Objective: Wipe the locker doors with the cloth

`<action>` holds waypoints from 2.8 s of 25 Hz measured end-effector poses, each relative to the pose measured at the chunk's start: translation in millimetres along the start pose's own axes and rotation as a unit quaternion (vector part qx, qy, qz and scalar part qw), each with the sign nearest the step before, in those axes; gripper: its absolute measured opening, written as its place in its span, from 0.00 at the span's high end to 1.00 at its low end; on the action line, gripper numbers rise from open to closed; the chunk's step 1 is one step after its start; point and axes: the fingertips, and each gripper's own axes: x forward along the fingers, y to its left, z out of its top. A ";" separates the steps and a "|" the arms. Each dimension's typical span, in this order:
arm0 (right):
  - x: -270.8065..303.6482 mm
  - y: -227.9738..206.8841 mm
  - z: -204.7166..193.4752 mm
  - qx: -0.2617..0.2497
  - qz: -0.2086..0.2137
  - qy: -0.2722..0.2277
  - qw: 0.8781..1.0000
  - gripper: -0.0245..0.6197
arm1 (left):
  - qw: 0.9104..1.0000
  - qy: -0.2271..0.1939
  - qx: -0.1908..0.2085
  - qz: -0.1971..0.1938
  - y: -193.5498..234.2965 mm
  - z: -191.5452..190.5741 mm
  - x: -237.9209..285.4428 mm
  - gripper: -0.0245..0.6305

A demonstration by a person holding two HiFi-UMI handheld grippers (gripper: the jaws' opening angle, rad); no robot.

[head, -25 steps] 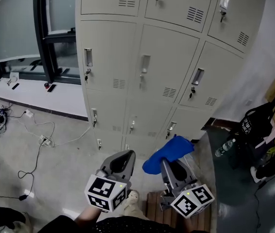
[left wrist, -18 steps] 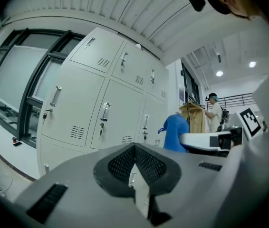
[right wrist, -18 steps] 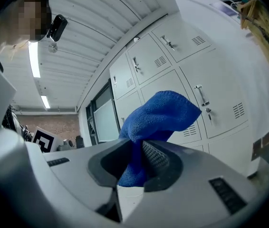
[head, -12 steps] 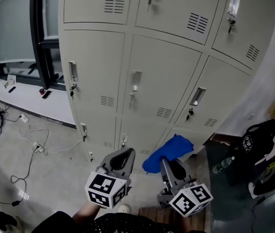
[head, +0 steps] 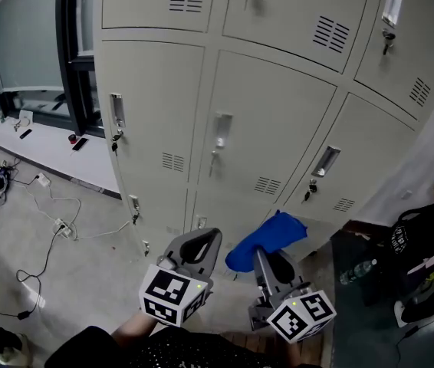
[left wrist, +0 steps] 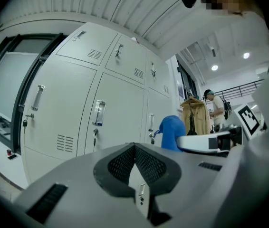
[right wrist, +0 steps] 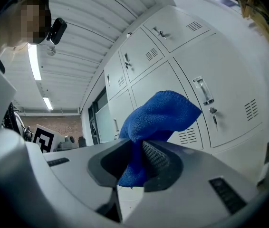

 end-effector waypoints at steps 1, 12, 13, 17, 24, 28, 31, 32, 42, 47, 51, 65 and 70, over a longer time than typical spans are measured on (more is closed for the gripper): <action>4.1 -1.6 4.1 -0.005 0.000 -0.004 1.000 0.87 | 1.000 -0.006 0.009 -0.001 3.2 7.2 3.8 0.95; 71.2 -7.8 67.5 -0.069 0.002 -0.045 0.997 0.87 | 0.998 -0.028 0.060 -0.025 58.5 78.3 75.3 0.95; 80.1 -7.6 75.2 -0.077 0.002 -0.046 0.996 0.87 | 0.997 -0.026 0.057 -0.034 62.4 84.2 81.4 0.95; 114.5 -8.0 95.4 -0.111 0.005 -0.042 0.993 0.87 | 0.997 -0.016 0.036 -0.070 78.8 100.3 96.3 0.95; 157.4 6.1 129.6 -0.203 0.033 -0.045 0.978 0.87 | 0.994 -0.041 -0.002 -0.100 114.6 129.6 102.1 0.95; 170.5 26.4 159.7 -0.218 0.080 -0.070 0.970 0.87 | 0.992 -0.061 0.000 -0.109 120.3 143.5 100.1 0.95; 185.1 41.6 188.1 -0.236 0.110 -0.087 0.962 0.87 | 0.992 -0.072 0.024 -0.101 125.1 151.1 97.7 0.95; 190.7 47.7 194.1 -0.249 0.120 -0.085 0.957 0.87 | 0.992 -0.075 0.029 -0.099 126.7 152.6 97.0 0.95; 262.7 47.0 202.9 -0.294 0.073 -0.011 0.953 0.87 | 0.992 -0.089 0.029 -0.079 143.7 157.5 95.5 0.95; 281.3 41.2 207.5 -0.253 0.054 -0.007 0.966 0.87 | 0.994 -0.082 0.036 -0.070 149.9 152.4 98.6 0.95; 285.9 40.3 207.5 -0.241 0.053 -0.002 0.969 0.87 | 0.993 -0.084 0.020 -0.078 153.9 153.4 101.4 0.95; 275.6 25.8 209.8 -0.236 0.034 0.000 0.971 0.87 | 0.990 -0.076 0.011 -0.115 139.7 150.2 116.6 0.95; 267.5 16.0 211.7 -0.238 0.017 -0.003 0.971 0.87 | 0.989 -0.066 0.016 -0.129 129.8 146.8 119.5 0.95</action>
